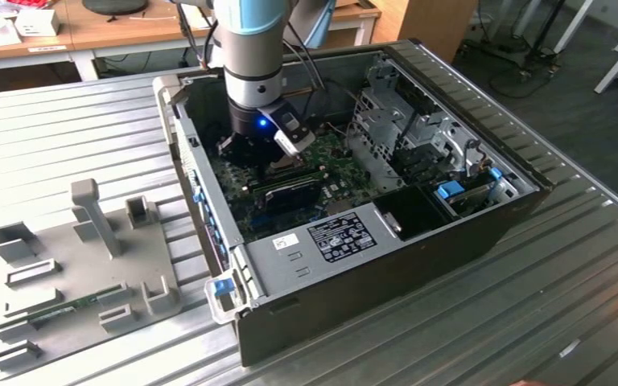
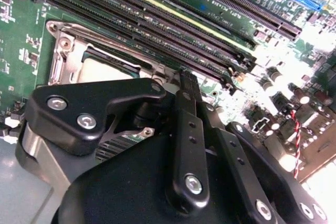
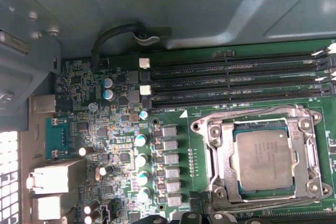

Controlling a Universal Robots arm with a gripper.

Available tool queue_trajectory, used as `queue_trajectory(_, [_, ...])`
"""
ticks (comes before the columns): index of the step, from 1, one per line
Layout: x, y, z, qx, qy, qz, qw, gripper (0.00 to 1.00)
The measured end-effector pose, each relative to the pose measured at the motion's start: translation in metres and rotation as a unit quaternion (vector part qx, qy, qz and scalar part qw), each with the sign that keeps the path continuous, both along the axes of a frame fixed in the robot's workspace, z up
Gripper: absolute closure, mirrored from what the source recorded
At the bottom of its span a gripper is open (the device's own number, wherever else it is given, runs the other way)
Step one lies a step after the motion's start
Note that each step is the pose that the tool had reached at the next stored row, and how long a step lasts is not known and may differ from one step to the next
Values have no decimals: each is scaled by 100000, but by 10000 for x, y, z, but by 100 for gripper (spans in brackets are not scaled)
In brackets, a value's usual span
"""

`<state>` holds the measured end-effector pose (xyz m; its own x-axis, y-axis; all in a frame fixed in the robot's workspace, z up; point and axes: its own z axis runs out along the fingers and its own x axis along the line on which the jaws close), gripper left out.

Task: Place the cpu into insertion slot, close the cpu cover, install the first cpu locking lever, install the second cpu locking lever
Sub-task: 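Install the second cpu locking lever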

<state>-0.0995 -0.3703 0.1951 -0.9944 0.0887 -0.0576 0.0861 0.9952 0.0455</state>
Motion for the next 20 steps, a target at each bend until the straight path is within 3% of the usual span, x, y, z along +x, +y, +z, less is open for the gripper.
queue_trajectory(9, [1,-3,17,11,-13,3,100000,89])
queue_trajectory(20, [0,-3,196,2,-3,0,100000,89])
